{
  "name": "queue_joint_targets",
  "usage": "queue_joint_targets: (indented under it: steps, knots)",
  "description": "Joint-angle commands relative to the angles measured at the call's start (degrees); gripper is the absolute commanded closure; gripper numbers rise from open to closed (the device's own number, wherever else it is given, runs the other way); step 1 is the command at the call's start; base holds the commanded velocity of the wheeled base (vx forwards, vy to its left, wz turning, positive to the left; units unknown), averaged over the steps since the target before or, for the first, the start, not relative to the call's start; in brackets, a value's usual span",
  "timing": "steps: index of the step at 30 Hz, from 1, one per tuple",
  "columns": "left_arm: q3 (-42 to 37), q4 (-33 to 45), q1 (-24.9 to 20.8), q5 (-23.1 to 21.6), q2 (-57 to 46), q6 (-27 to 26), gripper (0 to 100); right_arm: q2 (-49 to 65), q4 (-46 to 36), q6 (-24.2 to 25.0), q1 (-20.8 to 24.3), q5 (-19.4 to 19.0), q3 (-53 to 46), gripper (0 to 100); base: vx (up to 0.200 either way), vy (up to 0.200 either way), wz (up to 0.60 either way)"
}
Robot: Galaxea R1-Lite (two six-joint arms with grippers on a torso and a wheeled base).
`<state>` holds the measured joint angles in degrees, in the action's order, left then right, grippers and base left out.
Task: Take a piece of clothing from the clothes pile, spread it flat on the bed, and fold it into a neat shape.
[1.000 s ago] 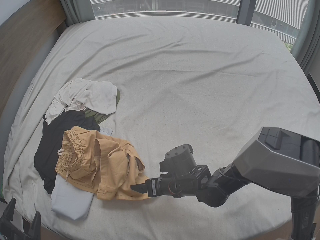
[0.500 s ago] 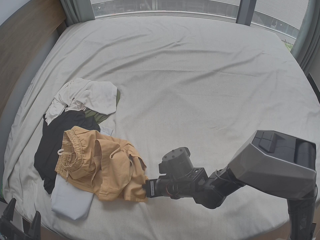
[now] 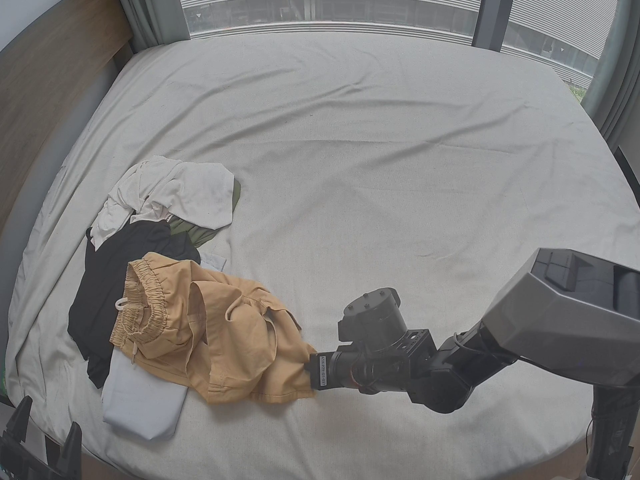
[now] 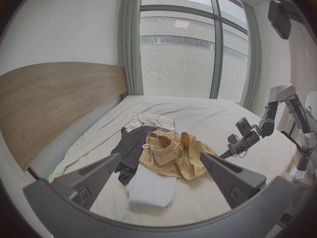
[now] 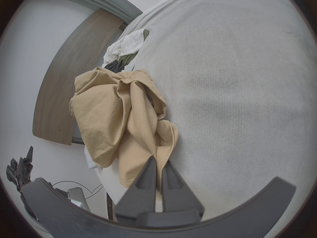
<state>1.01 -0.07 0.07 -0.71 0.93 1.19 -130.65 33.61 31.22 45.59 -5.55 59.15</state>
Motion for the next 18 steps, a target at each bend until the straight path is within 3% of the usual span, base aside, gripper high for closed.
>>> queue_joint_targets:
  steps: [1, 5, 18]
  knots:
    - [-1.0, 0.0, 0.0, 0.0, -0.9, 0.0, 0, 1.8, -0.1, 0.0, -0.2, 0.1, -1.0, 100, 0.000, 0.000, 0.00]
    - [-1.0, 0.0, 0.0, 0.0, -0.9, 0.0, 0, 2.3, 0.0, -0.2, -1.0, 1.9, -2.2, 100, 0.000, 0.000, 0.00]
    - [-1.0, 0.0, 0.0, 0.0, -0.9, 0.0, 0, 7.3, 0.2, -0.5, -4.0, 2.9, -8.1, 100, 0.000, 0.000, 0.00]
